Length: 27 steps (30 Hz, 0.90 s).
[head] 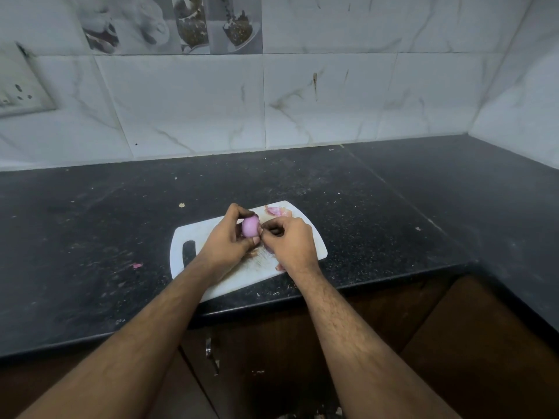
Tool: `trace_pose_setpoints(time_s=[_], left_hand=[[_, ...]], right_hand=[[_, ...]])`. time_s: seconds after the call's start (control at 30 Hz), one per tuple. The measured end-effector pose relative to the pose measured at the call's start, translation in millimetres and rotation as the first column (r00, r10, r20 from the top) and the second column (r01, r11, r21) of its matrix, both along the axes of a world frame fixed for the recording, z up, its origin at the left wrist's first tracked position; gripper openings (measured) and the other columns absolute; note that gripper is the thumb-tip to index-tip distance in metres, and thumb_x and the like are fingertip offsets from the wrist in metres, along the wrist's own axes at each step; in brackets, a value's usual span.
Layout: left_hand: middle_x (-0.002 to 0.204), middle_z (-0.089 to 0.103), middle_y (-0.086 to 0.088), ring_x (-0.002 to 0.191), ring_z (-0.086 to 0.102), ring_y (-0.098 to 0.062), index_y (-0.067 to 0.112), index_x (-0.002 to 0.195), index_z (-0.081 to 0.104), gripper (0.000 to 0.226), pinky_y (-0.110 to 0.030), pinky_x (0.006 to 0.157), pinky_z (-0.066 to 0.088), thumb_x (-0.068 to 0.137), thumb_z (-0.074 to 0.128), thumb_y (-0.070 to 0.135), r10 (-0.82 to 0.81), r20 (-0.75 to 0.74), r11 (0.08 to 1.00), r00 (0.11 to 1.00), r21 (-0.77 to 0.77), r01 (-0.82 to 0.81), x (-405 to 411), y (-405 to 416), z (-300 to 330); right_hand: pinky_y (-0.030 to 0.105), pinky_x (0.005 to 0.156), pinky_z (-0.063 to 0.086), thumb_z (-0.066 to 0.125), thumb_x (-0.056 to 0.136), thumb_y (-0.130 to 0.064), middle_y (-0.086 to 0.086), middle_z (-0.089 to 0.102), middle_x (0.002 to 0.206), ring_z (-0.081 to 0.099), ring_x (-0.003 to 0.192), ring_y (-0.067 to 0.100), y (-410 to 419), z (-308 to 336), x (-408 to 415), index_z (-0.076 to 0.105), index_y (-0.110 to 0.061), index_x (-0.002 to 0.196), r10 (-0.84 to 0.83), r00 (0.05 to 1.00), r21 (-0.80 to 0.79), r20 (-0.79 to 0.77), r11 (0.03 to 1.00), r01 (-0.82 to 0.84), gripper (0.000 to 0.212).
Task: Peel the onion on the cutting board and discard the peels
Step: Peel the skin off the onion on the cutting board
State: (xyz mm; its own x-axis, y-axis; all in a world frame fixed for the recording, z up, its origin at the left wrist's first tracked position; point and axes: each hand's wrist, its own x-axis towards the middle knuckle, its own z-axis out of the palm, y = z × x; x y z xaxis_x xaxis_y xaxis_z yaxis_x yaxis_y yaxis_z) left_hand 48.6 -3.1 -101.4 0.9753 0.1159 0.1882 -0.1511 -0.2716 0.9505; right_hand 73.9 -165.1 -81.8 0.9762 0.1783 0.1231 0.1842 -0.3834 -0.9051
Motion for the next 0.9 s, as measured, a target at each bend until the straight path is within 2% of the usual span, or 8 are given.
trace_pose_setpoints(time_s=[0.07, 0.17, 0.27, 0.4, 0.5, 0.63, 0.77, 0.9], left_hand=[[0.114, 0.068, -0.013, 0.092, 0.068, -0.022, 0.032, 0.110, 0.054, 0.048, -0.048, 0.081, 0.060, 0.089, 0.072, -0.007, -0.012, -0.003, 1.000, 1.000, 0.002, 0.012, 0, 1, 0], [0.115, 0.067, -0.010, 0.097, 0.069, -0.024, 0.032, 0.111, 0.053, 0.049, -0.044, 0.083, 0.061, 0.089, 0.073, -0.008, -0.019, -0.003, 1.000, 1.000, 0.018, 0.020, 1, 0, 1], [0.121, 0.065, -0.006, 0.112, 0.069, -0.030, 0.033, 0.113, 0.053, 0.050, -0.048, 0.093, 0.061, 0.088, 0.074, -0.005, -0.030, 0.010, 0.998, 1.000, 0.060, 0.029, 1, 1, 1], [0.121, 0.066, -0.003, 0.117, 0.067, -0.030, 0.033, 0.113, 0.054, 0.048, -0.049, 0.099, 0.058, 0.085, 0.078, 0.001, -0.058, 0.013, 0.995, 0.998, 0.078, 0.057, -1, 1, 2], [0.119, 0.067, -0.002, 0.113, 0.067, -0.027, 0.035, 0.108, 0.054, 0.048, -0.042, 0.093, 0.058, 0.085, 0.077, 0.000, -0.081, 0.014, 0.993, 0.997, 0.081, 0.080, -3, -3, 1], [0.121, 0.068, -0.005, 0.097, 0.071, -0.020, 0.037, 0.108, 0.054, 0.045, -0.033, 0.074, 0.058, 0.093, 0.072, -0.002, -0.021, 0.006, 0.999, 1.000, 0.038, 0.021, -3, -5, 3], [0.116, 0.071, -0.006, 0.099, 0.072, -0.023, 0.036, 0.118, 0.057, 0.041, -0.041, 0.076, 0.061, 0.096, 0.069, 0.003, 0.005, 0.023, 0.999, 1.000, 0.031, -0.006, -5, -5, 2], [0.121, 0.072, 0.003, 0.112, 0.071, -0.020, 0.034, 0.130, 0.060, 0.047, -0.038, 0.085, 0.062, 0.095, 0.071, 0.004, 0.036, 0.055, 0.997, 0.998, 0.067, -0.040, -5, -9, 3]], right_hand=[[0.031, 0.039, 0.057, 0.076, 0.092, -0.032, -0.013, 0.076, 0.089, 0.075, 0.078, 0.009, -1, 1, 0, 0.080, -0.024, 0.104, -0.003, 1.000, 0.012, -0.028, 1.000, 0.003, 0.015], [0.029, 0.039, 0.056, 0.076, 0.092, -0.032, -0.013, 0.076, 0.088, 0.076, 0.077, 0.010, -1, 2, 0, 0.081, -0.024, 0.103, 0.003, 0.999, 0.022, -0.042, 1.000, -0.002, 0.014], [0.033, 0.041, 0.059, 0.076, 0.091, -0.029, -0.014, 0.075, 0.086, 0.075, 0.075, 0.010, -1, 3, 0, 0.080, -0.025, 0.102, -0.010, 0.999, -0.001, -0.044, 1.000, 0.010, 0.012], [0.039, 0.038, 0.059, 0.075, 0.091, -0.028, -0.009, 0.076, 0.086, 0.073, 0.071, 0.014, 3, 2, -1, 0.080, -0.024, 0.101, -0.066, 0.998, -0.072, 0.017, 0.995, 0.067, 0.012], [0.039, 0.031, 0.054, 0.070, 0.093, -0.024, -0.006, 0.075, 0.086, 0.072, 0.069, 0.018, 7, 1, 2, 0.080, -0.025, 0.100, -0.147, 0.987, -0.114, 0.066, 0.981, 0.154, 0.012], [0.039, 0.031, 0.054, 0.062, 0.101, -0.017, -0.004, 0.074, 0.102, 0.073, 0.077, 0.019, 4, -2, 3, 0.075, -0.020, 0.116, -0.148, 0.987, -0.014, 0.063, 0.989, 0.149, 0.020], [0.038, 0.036, 0.057, 0.046, 0.105, -0.012, -0.011, 0.071, 0.115, 0.072, 0.082, 0.016, 0, -1, -1, 0.070, -0.031, 0.129, -0.096, 0.992, -0.011, 0.076, 0.995, 0.097, 0.038], [0.039, 0.037, 0.058, 0.053, 0.106, -0.023, -0.011, 0.072, 0.109, 0.071, 0.079, 0.009, 1, 2, -3, 0.069, -0.030, 0.124, -0.069, 0.995, 0.005, 0.078, 0.998, 0.069, 0.025]])
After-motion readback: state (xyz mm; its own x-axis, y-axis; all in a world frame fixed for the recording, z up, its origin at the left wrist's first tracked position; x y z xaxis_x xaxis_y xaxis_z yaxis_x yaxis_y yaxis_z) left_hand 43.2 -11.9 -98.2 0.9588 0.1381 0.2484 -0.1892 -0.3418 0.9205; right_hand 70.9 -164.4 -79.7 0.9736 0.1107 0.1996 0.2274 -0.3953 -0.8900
